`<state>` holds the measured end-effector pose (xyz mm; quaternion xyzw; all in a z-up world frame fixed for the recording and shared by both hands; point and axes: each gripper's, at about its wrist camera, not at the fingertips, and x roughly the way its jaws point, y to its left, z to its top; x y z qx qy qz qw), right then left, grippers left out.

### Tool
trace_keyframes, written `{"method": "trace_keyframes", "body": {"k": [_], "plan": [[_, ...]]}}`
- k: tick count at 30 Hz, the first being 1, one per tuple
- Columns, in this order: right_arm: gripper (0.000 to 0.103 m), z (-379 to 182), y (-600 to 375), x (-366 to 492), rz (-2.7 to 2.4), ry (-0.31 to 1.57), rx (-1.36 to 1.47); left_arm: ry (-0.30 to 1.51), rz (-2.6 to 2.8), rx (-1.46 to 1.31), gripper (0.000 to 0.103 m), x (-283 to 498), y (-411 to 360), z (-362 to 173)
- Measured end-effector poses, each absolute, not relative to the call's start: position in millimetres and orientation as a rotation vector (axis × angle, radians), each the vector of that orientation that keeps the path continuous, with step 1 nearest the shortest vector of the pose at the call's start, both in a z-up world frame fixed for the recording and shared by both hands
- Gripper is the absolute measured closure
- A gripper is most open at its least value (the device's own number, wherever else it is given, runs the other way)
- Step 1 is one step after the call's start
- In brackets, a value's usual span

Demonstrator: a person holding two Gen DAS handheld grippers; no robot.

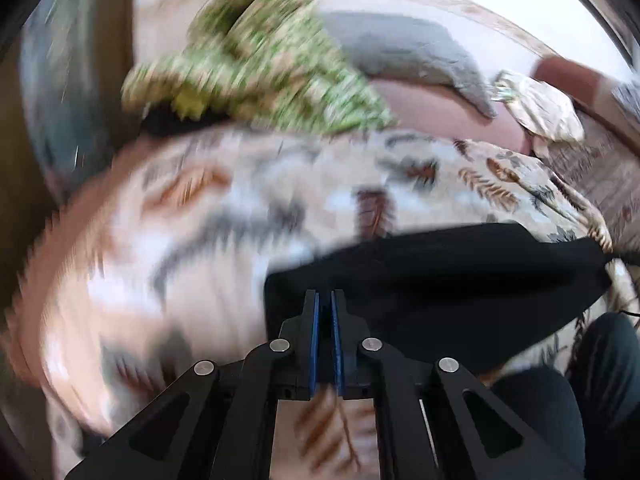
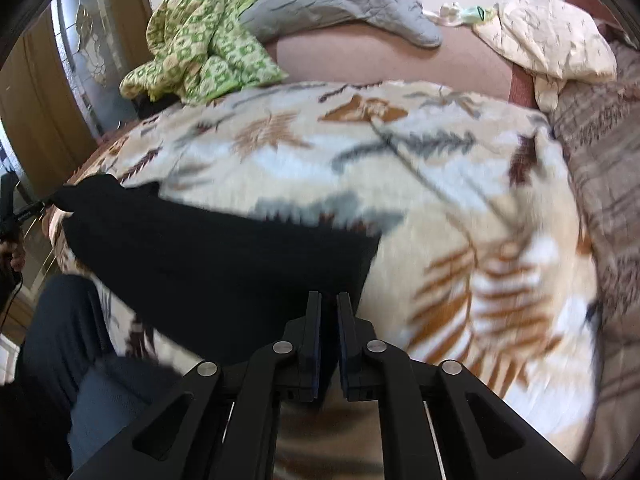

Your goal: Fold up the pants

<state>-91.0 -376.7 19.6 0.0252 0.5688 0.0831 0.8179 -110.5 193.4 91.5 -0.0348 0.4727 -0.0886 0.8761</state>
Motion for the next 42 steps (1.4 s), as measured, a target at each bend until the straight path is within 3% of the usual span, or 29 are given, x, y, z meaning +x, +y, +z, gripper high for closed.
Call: {"method": "trace_keyframes", "body": {"k": [3,7,12,15,18,20,22,24,27,31,36,39,42], "plan": [[0.081,26,-382,-108,0.143,1.202,0.101,1.070,-0.122,-0.350,0.083,-135,234,71],[0.070,49,-384,-125,0.121,1.119,0.183,1.018,-0.109,-0.735,0.060,-162,271,69],[0.069,62,-377,-128,0.134,1.066,0.287,0.948,-0.109,-1.199,0.052,-182,290,50],[0.069,67,-366,-125,0.170,1.045,0.319,0.948,-0.117,-1.280,0.052,-174,289,43],[0.069,70,-358,-126,0.192,1.032,0.354,0.970,-0.113,-1.266,0.052,-155,286,39],[0.069,71,-358,-127,0.196,1.026,0.384,0.996,-0.094,-1.263,0.061,-147,283,32],[0.068,70,-360,-129,0.188,1.023,0.416,1.036,-0.079,-1.248,0.088,-137,276,21],[0.065,69,-364,-132,0.180,1.018,0.456,1.063,-0.037,-1.168,0.099,-129,271,18],[0.064,68,-368,-136,0.160,1.018,0.483,1.010,-0.023,-0.824,0.100,-118,248,56],[0.064,61,-369,-139,0.148,1.031,0.494,0.782,-0.092,-0.396,0.099,-121,203,112],[0.064,58,-368,-140,0.131,1.039,0.519,1.016,0.031,-0.594,0.099,-120,229,44],[0.063,59,-373,-138,0.140,1.034,0.578,1.013,0.032,-0.658,0.098,-121,234,40],[0.055,51,-386,-138,0.136,1.017,0.750,1.020,0.033,-0.673,0.097,-117,236,37]]}}
